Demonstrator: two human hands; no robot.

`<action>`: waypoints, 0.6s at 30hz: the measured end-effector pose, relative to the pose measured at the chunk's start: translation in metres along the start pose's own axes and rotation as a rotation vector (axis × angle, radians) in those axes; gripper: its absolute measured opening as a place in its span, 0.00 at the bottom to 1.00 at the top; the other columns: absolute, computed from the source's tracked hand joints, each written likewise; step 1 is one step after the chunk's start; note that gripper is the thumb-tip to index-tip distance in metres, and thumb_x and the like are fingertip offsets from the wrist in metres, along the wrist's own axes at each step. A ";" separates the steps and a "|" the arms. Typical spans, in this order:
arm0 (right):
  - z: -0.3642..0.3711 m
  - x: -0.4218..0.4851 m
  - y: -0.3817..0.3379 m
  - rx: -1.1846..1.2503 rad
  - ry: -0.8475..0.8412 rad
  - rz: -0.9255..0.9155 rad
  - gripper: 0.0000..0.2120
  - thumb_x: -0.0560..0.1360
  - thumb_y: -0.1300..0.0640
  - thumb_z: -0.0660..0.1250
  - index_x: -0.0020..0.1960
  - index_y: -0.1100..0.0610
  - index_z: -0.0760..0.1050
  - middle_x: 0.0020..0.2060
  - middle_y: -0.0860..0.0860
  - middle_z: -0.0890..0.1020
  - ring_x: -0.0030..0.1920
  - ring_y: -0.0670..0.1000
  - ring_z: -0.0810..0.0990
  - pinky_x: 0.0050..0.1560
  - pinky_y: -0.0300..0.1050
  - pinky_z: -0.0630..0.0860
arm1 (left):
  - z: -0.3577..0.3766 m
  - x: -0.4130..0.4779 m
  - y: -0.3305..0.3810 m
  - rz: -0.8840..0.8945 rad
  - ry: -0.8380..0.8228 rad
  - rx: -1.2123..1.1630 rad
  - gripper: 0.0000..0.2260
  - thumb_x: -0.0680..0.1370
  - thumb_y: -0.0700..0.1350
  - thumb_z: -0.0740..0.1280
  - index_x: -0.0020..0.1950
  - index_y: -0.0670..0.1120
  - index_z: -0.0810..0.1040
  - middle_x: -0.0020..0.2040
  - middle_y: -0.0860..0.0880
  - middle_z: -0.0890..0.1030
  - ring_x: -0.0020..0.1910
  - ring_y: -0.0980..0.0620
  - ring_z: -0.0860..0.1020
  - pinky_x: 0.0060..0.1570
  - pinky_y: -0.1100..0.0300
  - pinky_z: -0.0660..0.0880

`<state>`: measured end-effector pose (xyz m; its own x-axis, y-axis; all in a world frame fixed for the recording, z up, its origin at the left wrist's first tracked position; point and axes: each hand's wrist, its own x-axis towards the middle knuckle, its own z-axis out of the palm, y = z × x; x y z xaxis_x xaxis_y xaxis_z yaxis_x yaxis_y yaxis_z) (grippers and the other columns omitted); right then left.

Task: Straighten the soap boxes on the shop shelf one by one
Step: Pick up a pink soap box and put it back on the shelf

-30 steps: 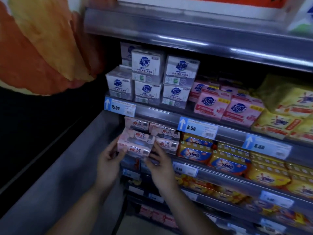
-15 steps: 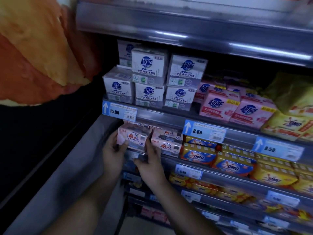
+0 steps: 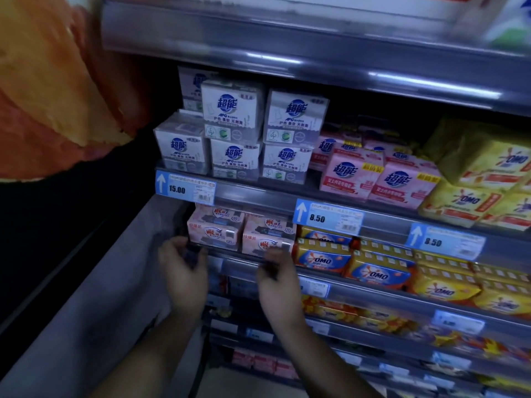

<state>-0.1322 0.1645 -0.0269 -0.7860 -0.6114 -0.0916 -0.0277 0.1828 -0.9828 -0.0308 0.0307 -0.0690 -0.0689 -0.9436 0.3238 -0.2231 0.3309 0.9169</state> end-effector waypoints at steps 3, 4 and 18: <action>-0.026 0.000 0.005 -0.002 0.054 0.025 0.22 0.77 0.69 0.65 0.68 0.53 0.69 0.54 0.52 0.79 0.49 0.50 0.80 0.41 0.29 0.74 | 0.011 -0.031 0.018 0.068 -0.271 -0.046 0.20 0.75 0.31 0.71 0.60 0.51 0.75 0.54 0.53 0.79 0.51 0.61 0.78 0.51 0.55 0.79; -0.029 0.000 0.005 -0.017 0.046 0.041 0.24 0.78 0.68 0.65 0.71 0.53 0.68 0.55 0.50 0.79 0.50 0.48 0.80 0.40 0.26 0.74 | 0.019 -0.037 0.025 0.079 -0.353 -0.055 0.21 0.75 0.31 0.71 0.63 0.49 0.75 0.56 0.51 0.79 0.54 0.60 0.79 0.55 0.53 0.79; -0.050 -0.002 -0.012 0.021 -0.032 -0.040 0.29 0.75 0.71 0.65 0.72 0.50 0.68 0.63 0.44 0.78 0.65 0.43 0.76 0.48 0.30 0.77 | 0.031 -0.042 0.057 -0.100 -0.408 -0.338 0.23 0.75 0.29 0.71 0.66 0.48 0.77 0.57 0.54 0.84 0.59 0.55 0.81 0.59 0.59 0.77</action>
<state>-0.1607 0.2022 -0.0065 -0.7644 -0.6422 -0.0574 -0.0454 0.1424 -0.9888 -0.0712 0.0888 -0.0373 -0.4508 -0.8751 0.1759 0.0728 0.1603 0.9844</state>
